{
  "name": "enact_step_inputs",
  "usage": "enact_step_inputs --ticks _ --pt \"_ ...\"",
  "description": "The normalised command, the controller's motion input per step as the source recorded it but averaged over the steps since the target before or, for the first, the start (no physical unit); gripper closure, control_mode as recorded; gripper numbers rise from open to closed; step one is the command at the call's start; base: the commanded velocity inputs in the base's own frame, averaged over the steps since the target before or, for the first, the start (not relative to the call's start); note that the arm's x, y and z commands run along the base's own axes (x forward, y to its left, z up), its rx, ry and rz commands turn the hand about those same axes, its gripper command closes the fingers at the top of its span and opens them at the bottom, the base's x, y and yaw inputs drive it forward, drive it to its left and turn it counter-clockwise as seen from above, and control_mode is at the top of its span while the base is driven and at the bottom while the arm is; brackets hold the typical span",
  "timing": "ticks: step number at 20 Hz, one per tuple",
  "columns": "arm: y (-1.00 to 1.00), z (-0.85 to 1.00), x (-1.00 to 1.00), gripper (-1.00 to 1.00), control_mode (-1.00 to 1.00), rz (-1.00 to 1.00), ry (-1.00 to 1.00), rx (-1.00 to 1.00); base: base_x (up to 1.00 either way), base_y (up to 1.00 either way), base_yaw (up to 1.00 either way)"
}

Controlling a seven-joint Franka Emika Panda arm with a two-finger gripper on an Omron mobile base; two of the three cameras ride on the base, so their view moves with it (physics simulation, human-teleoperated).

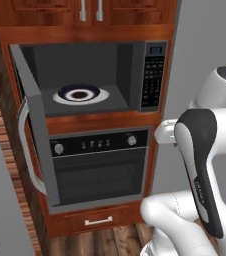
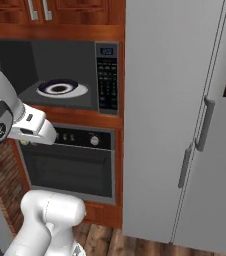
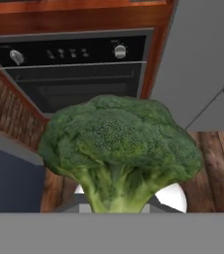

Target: Pick the broccoli from the counter and place it in the microwave. Then turn on the microwave.

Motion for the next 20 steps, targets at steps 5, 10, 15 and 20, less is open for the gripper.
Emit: enact_step_inputs --ticks 5,10,15,20 --pt "0.00 0.00 0.00 1.00 1.00 0.00 0.00 0.00 0.38 0.41 -0.01" --pt "0.00 0.00 0.00 1.00 1.00 0.00 0.00 0.00 0.45 0.40 0.00" --pt "0.00 0.00 0.00 1.00 1.00 0.00 0.00 0.00 0.38 0.05 0.00" --pt "0.00 0.00 0.00 1.00 1.00 0.00 0.00 0.00 0.45 0.00 0.00"
